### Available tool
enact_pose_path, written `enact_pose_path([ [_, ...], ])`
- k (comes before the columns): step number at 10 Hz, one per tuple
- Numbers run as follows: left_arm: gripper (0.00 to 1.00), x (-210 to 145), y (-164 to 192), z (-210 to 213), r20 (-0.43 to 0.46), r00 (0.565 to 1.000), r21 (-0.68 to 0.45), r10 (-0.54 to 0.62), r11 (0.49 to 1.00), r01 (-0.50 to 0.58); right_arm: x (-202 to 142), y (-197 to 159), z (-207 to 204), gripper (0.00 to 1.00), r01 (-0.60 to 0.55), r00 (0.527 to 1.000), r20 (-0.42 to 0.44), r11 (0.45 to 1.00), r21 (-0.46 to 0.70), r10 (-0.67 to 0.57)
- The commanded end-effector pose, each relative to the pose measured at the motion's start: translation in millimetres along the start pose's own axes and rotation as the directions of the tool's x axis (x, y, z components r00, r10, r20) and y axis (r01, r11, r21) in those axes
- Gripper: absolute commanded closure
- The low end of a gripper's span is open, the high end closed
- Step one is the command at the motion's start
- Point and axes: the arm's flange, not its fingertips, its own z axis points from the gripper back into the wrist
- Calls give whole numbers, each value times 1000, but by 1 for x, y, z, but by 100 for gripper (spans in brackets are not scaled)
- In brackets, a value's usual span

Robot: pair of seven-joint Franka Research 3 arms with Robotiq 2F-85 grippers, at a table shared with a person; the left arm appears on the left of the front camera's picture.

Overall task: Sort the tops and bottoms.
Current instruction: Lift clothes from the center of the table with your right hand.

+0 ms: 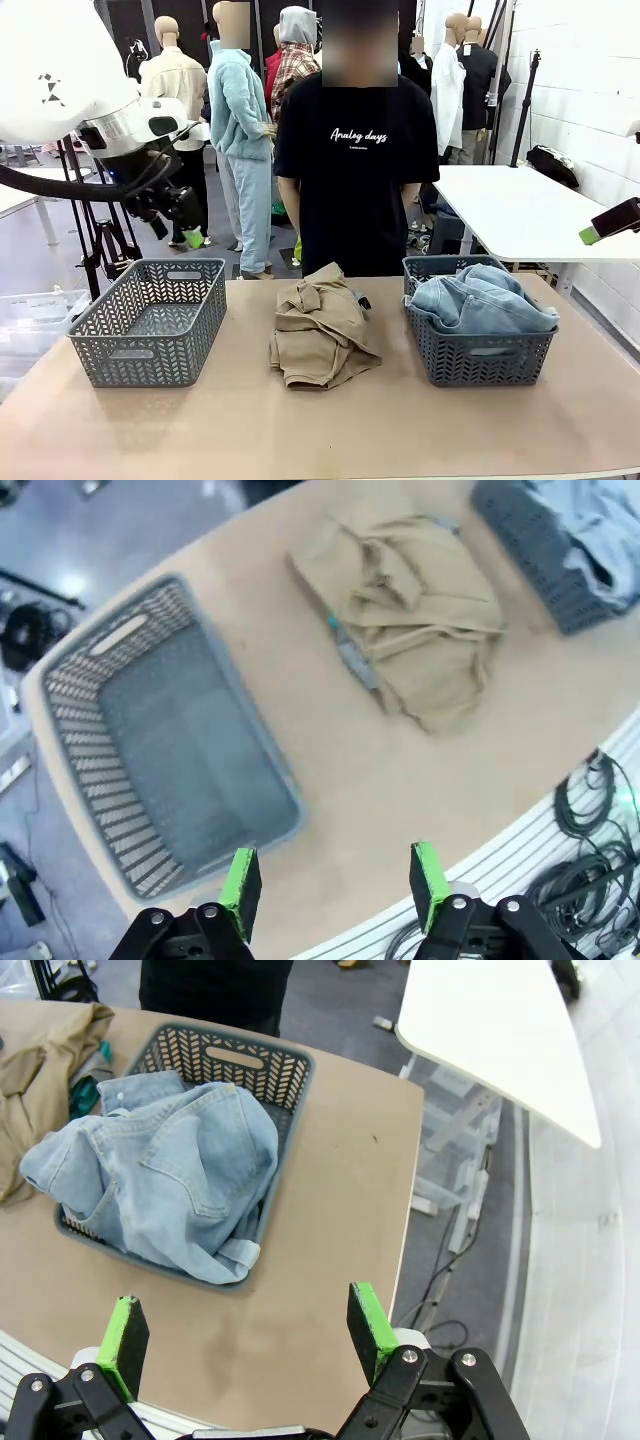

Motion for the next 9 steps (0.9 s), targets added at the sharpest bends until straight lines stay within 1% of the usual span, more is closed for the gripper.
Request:
enact_pose_path([
  [1,22,0,-16,2,28,996,-82,-85,993,87,0,0,0,0,0,1000,0,1000,0,0],
  [2,22,0,0,0,0,1000,0,0,1000,0,33,16,-2,0,-142,989,60,983,115,136],
  [3,22,0,0,0,0,1000,0,0,1000,0,59,33,-3,0,-256,966,81,950,179,245],
  [4,22,0,0,0,0,1000,0,0,1000,0,100,59,-15,0,-372,928,130,895,246,349],
  [5,22,0,0,0,0,1000,0,0,1000,0,136,82,-29,0,-444,896,153,846,295,416],
  [6,22,0,0,0,0,1000,0,0,1000,0,173,113,-46,0,-508,860,158,781,362,486],
  [7,22,0,0,0,0,1000,0,0,1000,0,203,140,-70,0,-550,828,162,722,420,536],
  [8,22,0,0,0,0,1000,0,0,1000,0,229,171,-96,0,-578,802,155,683,447,577],
  [9,22,0,0,0,0,1000,0,0,1000,0,249,206,-125,0,-601,776,133,659,452,616],
])
